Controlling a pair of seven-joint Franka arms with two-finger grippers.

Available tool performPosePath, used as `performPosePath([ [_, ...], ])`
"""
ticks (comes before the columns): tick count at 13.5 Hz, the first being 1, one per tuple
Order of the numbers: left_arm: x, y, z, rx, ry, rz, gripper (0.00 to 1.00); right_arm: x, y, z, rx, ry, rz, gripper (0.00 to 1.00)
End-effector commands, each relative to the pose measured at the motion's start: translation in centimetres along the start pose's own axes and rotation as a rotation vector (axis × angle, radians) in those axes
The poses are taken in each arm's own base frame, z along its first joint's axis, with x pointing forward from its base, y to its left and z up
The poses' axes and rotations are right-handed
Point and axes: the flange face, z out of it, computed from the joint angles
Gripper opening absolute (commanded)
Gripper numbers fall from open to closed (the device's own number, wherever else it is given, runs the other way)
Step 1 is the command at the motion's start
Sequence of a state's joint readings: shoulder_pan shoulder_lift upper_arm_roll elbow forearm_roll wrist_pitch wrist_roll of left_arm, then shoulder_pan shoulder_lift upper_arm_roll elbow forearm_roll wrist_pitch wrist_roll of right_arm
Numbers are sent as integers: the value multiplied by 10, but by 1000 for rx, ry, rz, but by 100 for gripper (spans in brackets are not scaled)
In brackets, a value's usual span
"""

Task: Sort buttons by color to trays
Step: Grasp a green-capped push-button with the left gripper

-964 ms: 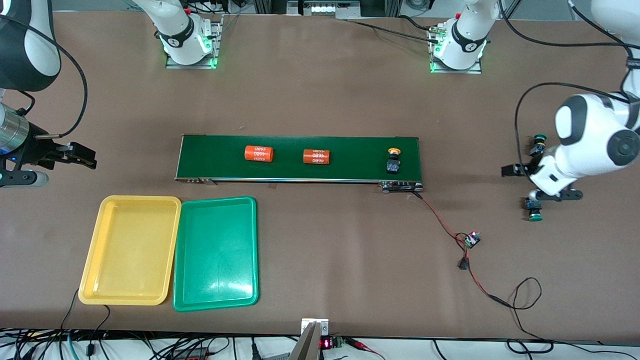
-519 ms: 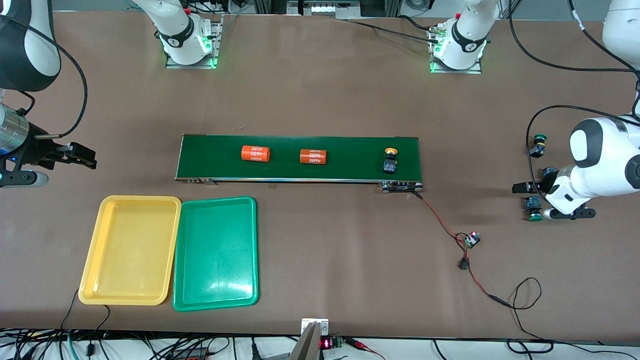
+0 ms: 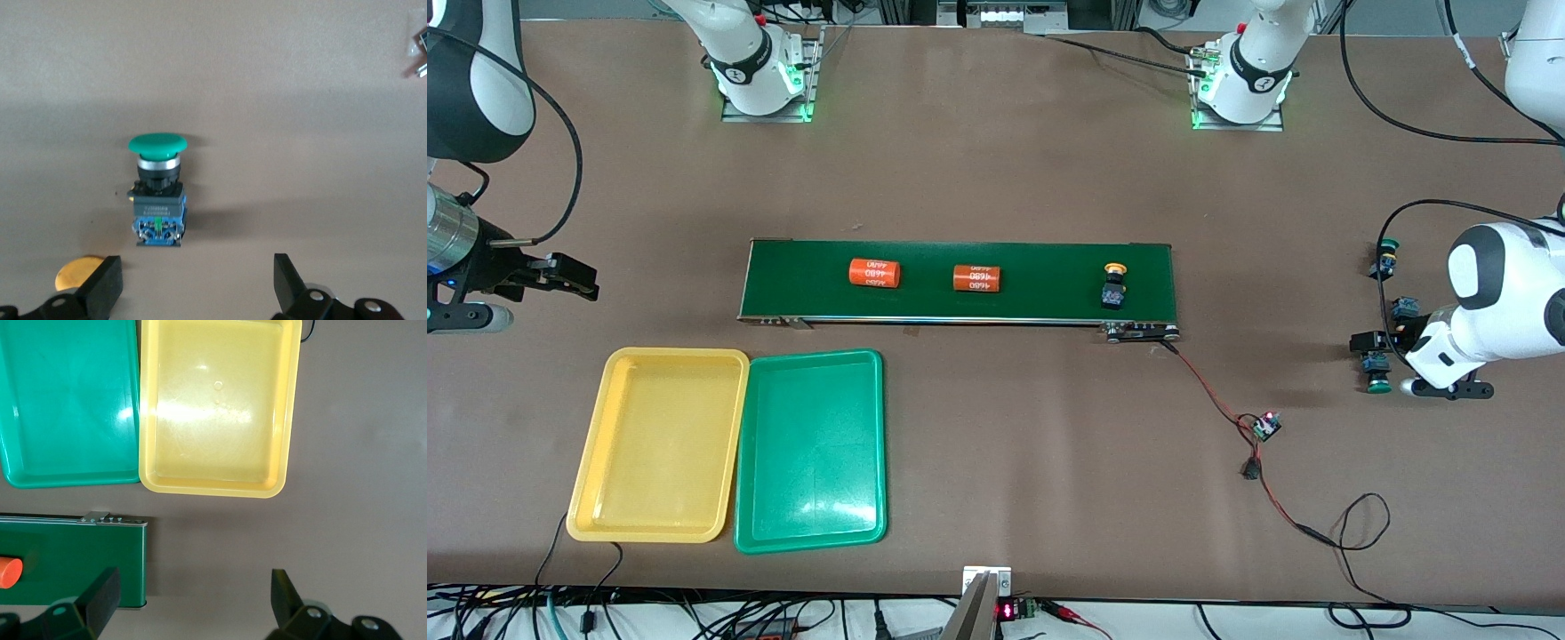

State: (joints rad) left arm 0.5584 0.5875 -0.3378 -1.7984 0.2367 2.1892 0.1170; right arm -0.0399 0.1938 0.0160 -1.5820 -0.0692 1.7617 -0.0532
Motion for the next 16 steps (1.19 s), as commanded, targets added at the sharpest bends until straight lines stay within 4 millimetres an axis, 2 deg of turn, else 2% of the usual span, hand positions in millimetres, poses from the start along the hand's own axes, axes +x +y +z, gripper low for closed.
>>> performPosePath([
  [1, 9, -14, 5, 7, 30, 55, 100, 1, 1, -4, -1, 8, -1, 100],
  [5, 9, -20, 10, 3, 44, 84, 100, 1, -1, -3, 1, 7, 4, 100],
  [12, 11, -27, 30, 4, 90, 146, 100, 1, -3, -1, 2, 4, 2, 100],
  [16, -1, -34, 43, 4, 127, 156, 100, 1, -4, -1, 2, 4, 1, 100],
])
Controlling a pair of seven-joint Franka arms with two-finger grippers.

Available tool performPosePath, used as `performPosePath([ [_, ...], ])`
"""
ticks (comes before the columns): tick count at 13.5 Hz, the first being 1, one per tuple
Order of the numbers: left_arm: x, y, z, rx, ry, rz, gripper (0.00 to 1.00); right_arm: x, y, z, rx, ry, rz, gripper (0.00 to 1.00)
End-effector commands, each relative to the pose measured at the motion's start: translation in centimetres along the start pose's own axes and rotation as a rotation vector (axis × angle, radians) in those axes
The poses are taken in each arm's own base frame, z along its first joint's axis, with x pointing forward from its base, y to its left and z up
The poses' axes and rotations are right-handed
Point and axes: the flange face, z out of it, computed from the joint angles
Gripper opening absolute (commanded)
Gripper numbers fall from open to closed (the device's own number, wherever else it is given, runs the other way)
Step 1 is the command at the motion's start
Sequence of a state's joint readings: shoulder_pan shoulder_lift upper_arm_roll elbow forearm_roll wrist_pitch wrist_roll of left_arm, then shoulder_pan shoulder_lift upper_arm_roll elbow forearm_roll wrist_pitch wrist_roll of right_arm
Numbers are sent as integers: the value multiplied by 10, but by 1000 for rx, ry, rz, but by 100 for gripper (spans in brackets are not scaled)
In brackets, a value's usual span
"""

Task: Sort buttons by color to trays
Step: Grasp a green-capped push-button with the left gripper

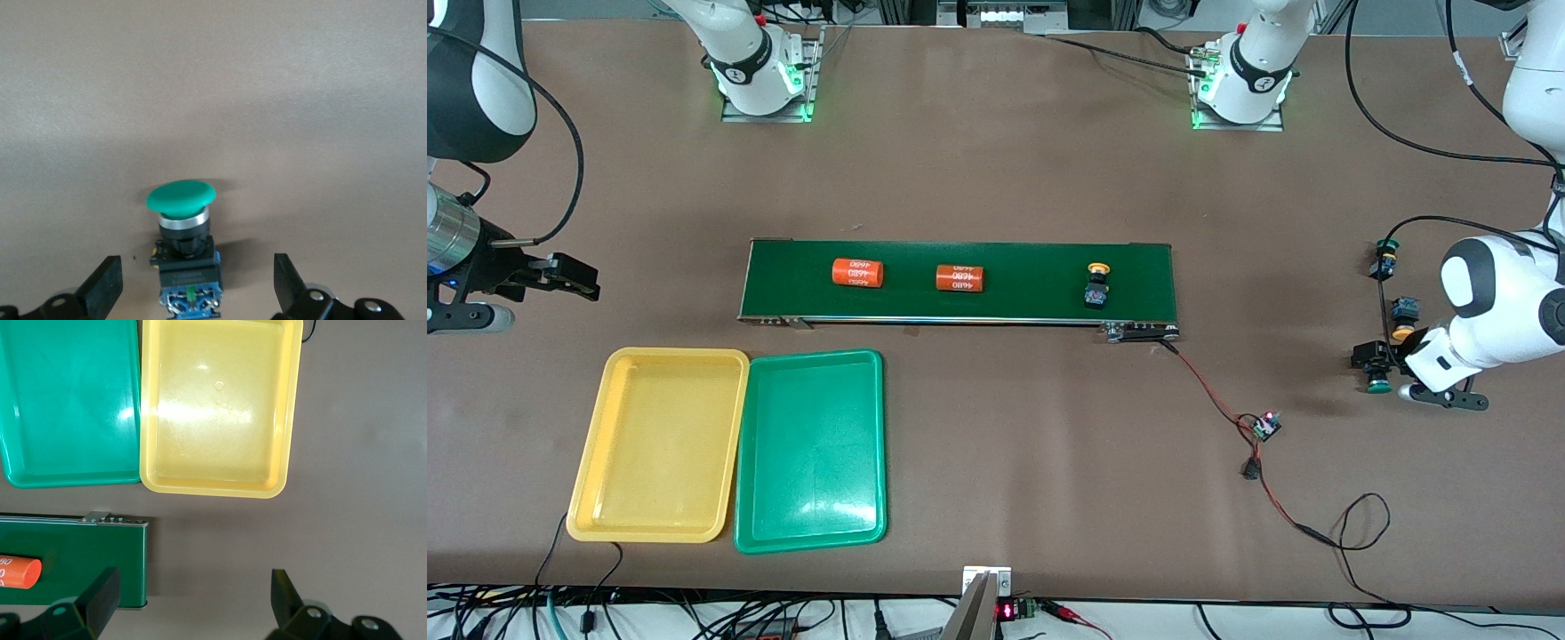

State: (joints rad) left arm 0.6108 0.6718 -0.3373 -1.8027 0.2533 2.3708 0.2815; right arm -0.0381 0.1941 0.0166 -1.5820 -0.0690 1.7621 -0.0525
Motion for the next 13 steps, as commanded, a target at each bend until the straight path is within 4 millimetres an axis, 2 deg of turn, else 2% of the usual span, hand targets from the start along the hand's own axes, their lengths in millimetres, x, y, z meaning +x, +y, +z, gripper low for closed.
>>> performPosePath([
  [1, -10, -1, 6, 13, 22, 35, 100, 1, -3, -1, 2, 4, 2, 100],
  [2, -11, -1, 6, 13, 20, 37, 100, 1, -2, -1, 2, 4, 4, 100],
  [3, -10, -1, 5, 15, 20, 41, 92, 1, 0, -1, 2, 3, 5, 100],
  [5, -11, 1, 7, 22, 14, 54, 65, 2, 0, 3, 3, -1, 5, 100],
  [7, -12, 2, 5, 33, 18, 67, 27, 3, -2, 2, 4, 2, 2, 100],
  [8, -12, 2, 5, 34, 20, 68, 13, 3, -4, 1, 7, 4, 1, 100],
  [9, -12, 2, 6, 33, 18, 72, 4, 3, -5, 1, 8, 4, 0, 100],
  [10, -12, 2, 6, 33, 18, 74, 0, 3, -6, 1, 8, 4, -1, 100],
  [13, -7, 8, -6, 44, 8, 110, 0, 3, -6, 1, 8, 4, -1, 100],
])
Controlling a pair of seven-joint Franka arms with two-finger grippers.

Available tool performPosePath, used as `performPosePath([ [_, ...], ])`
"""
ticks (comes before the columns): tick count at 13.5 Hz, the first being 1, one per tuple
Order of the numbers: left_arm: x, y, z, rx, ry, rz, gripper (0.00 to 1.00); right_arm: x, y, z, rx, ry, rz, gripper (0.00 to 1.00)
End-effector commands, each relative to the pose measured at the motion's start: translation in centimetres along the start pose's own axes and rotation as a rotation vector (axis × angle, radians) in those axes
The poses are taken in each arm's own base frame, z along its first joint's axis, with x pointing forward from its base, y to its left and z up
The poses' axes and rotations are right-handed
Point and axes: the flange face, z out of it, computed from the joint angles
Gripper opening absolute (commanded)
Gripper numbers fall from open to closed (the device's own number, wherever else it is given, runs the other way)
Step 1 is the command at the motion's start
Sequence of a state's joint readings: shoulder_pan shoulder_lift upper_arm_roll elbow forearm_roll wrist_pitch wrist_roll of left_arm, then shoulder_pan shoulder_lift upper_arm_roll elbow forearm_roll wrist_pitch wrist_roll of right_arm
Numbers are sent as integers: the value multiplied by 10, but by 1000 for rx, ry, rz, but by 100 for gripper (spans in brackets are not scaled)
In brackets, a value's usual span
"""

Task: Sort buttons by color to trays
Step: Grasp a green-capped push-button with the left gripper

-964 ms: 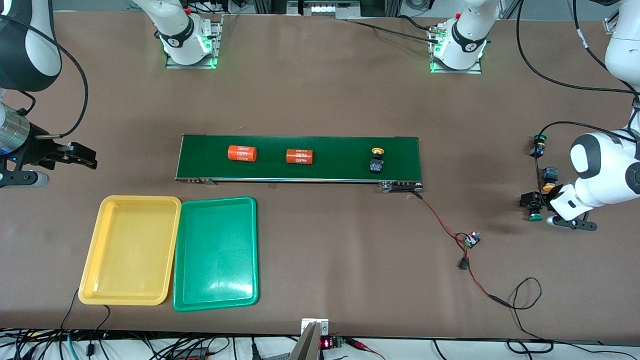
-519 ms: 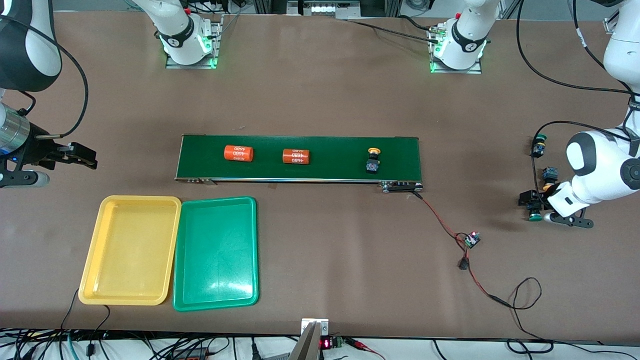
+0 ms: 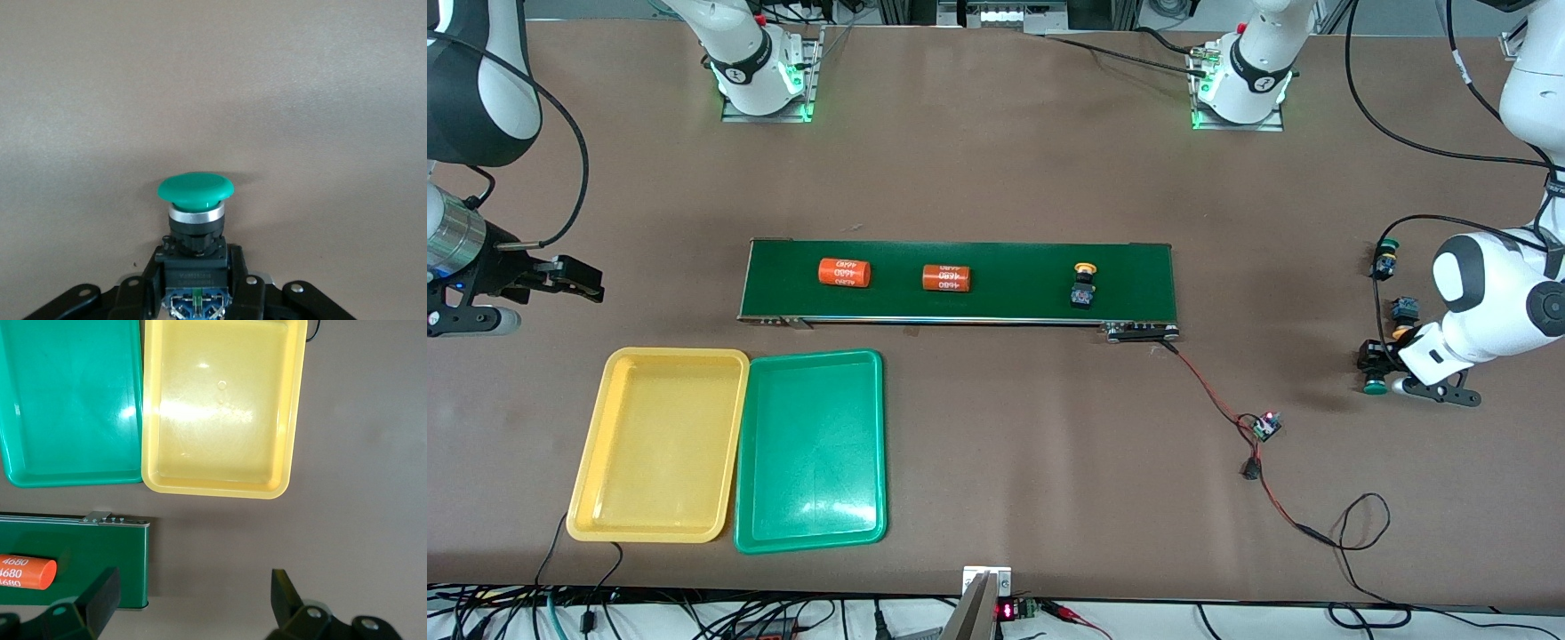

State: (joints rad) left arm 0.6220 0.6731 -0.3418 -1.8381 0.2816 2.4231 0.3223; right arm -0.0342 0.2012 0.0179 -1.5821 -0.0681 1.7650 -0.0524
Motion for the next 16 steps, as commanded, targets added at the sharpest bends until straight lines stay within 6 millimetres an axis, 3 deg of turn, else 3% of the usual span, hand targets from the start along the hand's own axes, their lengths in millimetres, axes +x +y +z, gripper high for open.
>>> performPosePath([
  [1, 0, 9, -21, 27, -26, 52, 0, 1, -3, -3, 7, 8, 4, 100],
  [5, 0, 29, -63, 37, -94, 63, 0, 1, -3, -3, 7, 8, 4, 100],
  [10, -14, 67, -96, 64, -154, 73, 0, 1, -3, -3, 8, 7, 4, 100],
  [14, -8, 118, -104, 49, -177, 44, 0, 0, -2, -6, 14, 7, 4, 100],
  [16, -11, 128, -101, 34, -185, 45, 0, -2, -2, -8, 14, 8, 8, 100],
])
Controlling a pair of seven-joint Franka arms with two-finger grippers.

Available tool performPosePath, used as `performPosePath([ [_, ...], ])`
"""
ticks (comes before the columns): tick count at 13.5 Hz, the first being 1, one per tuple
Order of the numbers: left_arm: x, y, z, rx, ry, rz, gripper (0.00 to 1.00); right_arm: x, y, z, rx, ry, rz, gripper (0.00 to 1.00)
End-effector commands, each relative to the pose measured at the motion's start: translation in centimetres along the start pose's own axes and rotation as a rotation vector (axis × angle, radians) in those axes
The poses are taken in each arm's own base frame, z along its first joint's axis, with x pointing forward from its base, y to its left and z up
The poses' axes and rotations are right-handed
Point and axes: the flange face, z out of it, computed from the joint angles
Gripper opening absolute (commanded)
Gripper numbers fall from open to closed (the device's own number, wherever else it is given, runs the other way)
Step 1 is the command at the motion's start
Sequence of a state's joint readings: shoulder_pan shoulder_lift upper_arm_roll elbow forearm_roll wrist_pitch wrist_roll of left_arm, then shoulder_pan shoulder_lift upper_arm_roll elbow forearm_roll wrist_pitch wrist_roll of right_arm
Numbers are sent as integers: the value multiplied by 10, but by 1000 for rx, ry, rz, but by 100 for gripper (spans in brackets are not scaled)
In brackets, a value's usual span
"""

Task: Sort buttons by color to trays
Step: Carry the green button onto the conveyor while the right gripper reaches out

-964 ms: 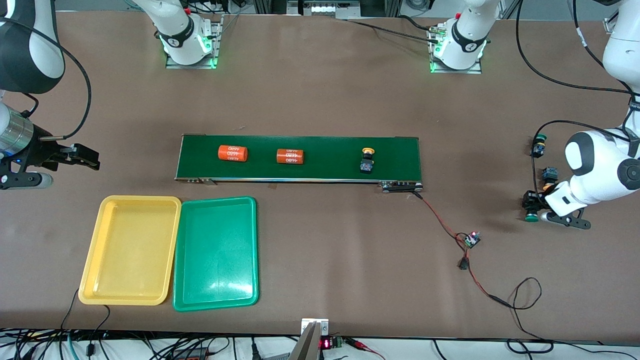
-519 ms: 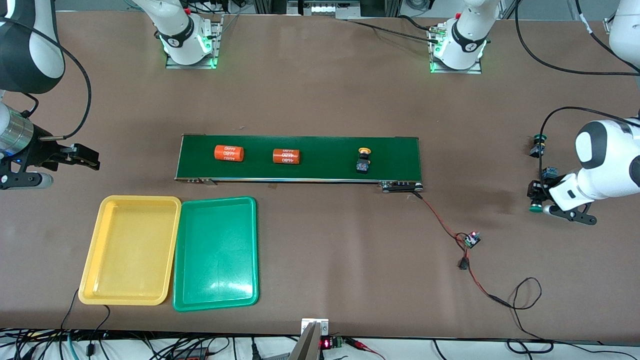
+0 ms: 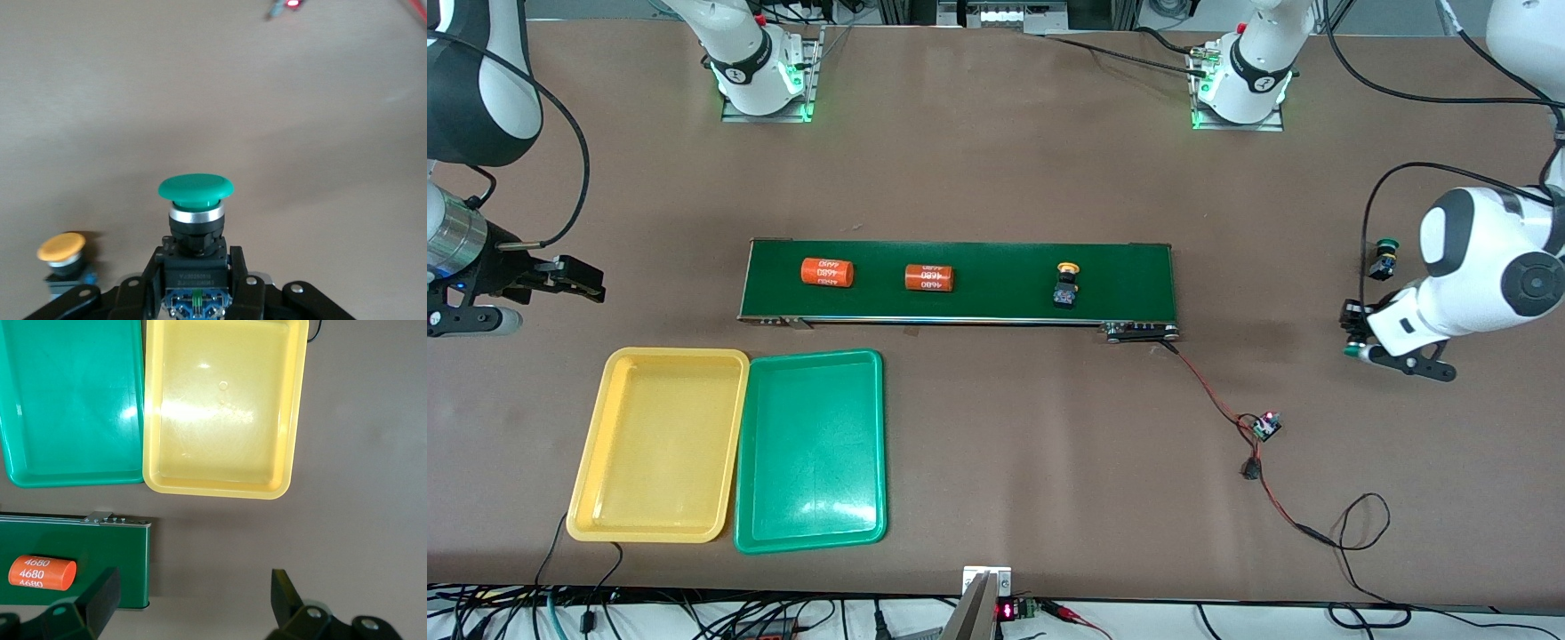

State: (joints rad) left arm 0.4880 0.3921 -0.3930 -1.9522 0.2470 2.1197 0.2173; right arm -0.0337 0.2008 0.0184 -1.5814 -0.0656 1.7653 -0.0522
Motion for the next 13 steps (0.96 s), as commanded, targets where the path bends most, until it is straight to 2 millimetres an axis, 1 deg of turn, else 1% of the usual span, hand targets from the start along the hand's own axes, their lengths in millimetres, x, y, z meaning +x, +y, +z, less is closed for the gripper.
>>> performPosePath([
  [1, -10, 16, 0, -14, -18, -4, 0, -2, -2, -9, 11, 10, 7, 100],
  [3, -9, 34, 2, -9, -27, 30, 0, -3, -2, -13, 11, 16, 5, 100],
  [4, -8, 40, 5, -8, -33, 39, 0, -5, 0, -19, 10, 23, 4, 100],
  [6, -4, 63, 5, -14, -35, 68, 0, -10, 2, -30, 8, 32, 2, 100],
  [7, -2, 78, 6, -21, -39, 87, 0, -15, 7, -31, 8, 15, 10, 100],
  [8, -2, 91, 4, -28, -38, 102, 0, -18, 7, -36, 8, 14, 9, 100],
  [9, -1, 109, 2, -31, -35, 126, 0, -23, 8, -48, 5, 32, 7, 100],
  [10, -1, 127, -1, -25, -33, 155, 0, -24, 8, -50, 5, 35, 7, 100],
  [13, 1, 170, -11, -62, -17, 184, 0, -24, 10, -45, 8, 21, 16, 100],
])
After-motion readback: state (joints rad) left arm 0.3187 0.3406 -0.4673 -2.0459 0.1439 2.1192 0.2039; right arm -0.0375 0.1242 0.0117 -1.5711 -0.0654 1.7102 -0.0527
